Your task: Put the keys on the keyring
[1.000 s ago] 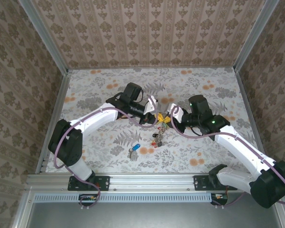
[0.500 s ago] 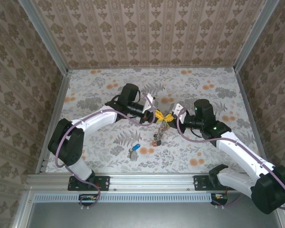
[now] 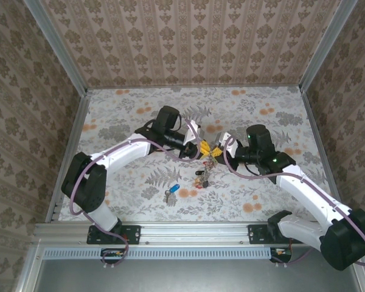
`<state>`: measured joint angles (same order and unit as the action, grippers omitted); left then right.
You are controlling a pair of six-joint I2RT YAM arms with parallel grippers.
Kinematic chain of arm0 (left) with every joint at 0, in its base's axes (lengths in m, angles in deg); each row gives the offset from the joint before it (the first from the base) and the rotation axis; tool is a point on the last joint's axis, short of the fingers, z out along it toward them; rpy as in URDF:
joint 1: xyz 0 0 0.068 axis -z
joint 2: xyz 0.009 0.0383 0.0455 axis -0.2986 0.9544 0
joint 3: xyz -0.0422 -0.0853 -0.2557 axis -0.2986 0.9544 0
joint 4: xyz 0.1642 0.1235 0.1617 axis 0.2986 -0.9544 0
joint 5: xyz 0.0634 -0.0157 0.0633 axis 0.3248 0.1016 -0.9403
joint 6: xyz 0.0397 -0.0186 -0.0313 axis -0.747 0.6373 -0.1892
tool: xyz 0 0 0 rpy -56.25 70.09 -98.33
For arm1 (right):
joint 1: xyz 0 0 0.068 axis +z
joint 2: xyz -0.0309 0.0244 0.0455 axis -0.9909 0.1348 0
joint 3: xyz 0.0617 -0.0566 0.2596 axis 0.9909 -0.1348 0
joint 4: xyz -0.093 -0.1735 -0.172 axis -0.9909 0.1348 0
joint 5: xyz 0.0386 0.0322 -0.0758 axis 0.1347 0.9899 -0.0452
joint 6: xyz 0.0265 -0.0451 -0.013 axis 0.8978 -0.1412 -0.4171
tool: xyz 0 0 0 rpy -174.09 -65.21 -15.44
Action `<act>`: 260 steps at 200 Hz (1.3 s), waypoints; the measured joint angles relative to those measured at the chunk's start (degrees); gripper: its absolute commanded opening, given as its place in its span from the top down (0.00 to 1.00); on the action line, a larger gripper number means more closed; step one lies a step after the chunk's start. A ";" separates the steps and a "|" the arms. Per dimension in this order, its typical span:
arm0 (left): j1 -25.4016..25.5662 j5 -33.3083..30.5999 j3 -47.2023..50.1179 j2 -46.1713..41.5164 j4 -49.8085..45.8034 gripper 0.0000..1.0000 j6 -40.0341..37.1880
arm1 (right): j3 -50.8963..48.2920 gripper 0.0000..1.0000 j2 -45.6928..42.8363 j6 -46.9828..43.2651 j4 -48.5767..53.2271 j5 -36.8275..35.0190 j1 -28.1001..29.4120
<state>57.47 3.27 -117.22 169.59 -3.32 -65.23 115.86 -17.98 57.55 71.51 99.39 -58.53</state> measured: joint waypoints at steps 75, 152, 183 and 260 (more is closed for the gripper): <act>1.09 -3.06 -1.44 0.00 -5.31 0.77 -3.08 | 3.21 1.00 0.85 -2.40 4.79 -1.62 1.53; 1.42 -3.96 -2.03 0.00 -6.84 1.00 -4.15 | 4.44 0.99 1.57 -3.28 6.69 -4.28 2.43; 1.44 -4.09 -1.97 0.00 -6.51 1.00 -4.04 | 4.46 0.94 1.68 -3.39 6.82 -4.66 2.47; -0.35 1.20 4.04 -0.02 6.32 1.00 5.16 | -3.58 0.87 0.17 1.84 -6.45 0.70 0.13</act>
<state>57.12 4.47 -113.18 169.57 3.00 -60.07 112.28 -17.81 59.39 65.06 100.09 -58.39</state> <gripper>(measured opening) 0.043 0.129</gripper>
